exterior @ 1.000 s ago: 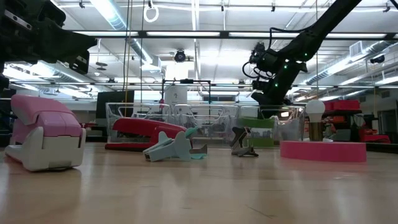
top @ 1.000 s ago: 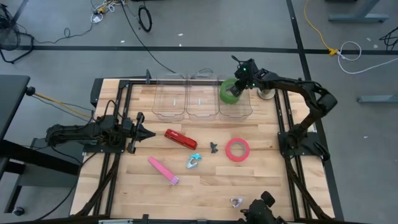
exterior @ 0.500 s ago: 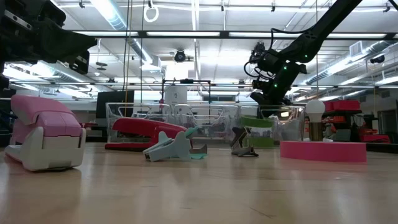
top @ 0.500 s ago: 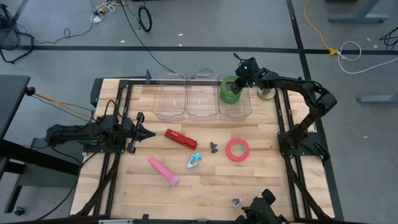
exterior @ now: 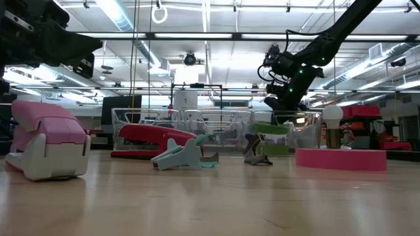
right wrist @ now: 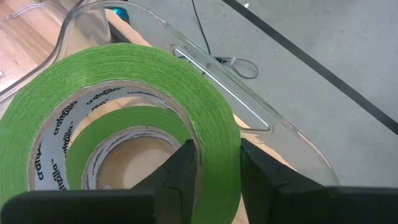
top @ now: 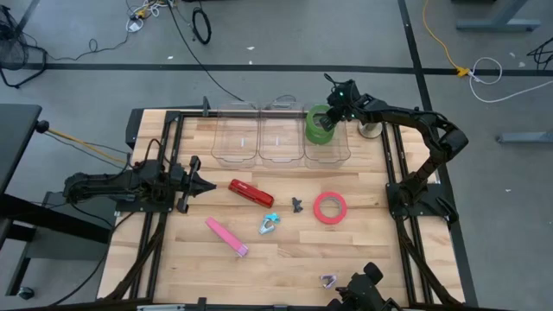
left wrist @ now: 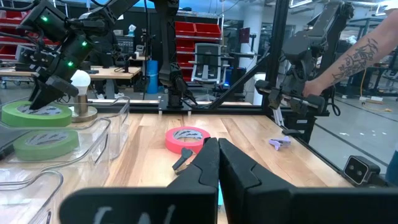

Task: Pick and place Stapler, Stapler remover, tape
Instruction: Put the green tape into the right transparent bin

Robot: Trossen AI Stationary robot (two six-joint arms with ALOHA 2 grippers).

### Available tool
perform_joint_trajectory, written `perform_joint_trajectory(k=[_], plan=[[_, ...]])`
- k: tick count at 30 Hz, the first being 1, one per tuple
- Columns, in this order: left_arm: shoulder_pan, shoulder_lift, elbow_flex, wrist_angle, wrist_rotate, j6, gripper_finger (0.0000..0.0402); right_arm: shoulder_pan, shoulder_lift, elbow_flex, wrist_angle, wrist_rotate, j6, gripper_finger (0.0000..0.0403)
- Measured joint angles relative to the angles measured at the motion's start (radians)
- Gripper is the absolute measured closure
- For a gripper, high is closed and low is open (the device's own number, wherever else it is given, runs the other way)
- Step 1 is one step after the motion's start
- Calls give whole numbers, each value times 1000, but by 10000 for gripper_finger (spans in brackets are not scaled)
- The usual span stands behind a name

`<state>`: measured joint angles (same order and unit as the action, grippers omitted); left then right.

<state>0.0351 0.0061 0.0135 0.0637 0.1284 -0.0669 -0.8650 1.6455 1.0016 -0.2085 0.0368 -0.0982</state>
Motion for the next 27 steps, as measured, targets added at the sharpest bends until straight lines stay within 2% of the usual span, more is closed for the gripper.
perform_joint_trajectory(k=[5, 12, 16, 20, 27], plan=[[0, 0, 0, 0, 0, 0, 399, 0, 0, 0, 0, 0, 4, 287], [0, 0, 0, 0, 0, 0, 399, 0, -2, 0, 3, -1, 37, 215], [0, 0, 0, 0, 0, 0, 399, 0, -2, 0, 4, -1, 58, 187], [0, 0, 0, 0, 0, 0, 399, 0, -2, 0, 8, -1, 64, 176], [0, 0, 0, 0, 0, 0, 399, 1, -2, 0, 7, -4, 64, 180]])
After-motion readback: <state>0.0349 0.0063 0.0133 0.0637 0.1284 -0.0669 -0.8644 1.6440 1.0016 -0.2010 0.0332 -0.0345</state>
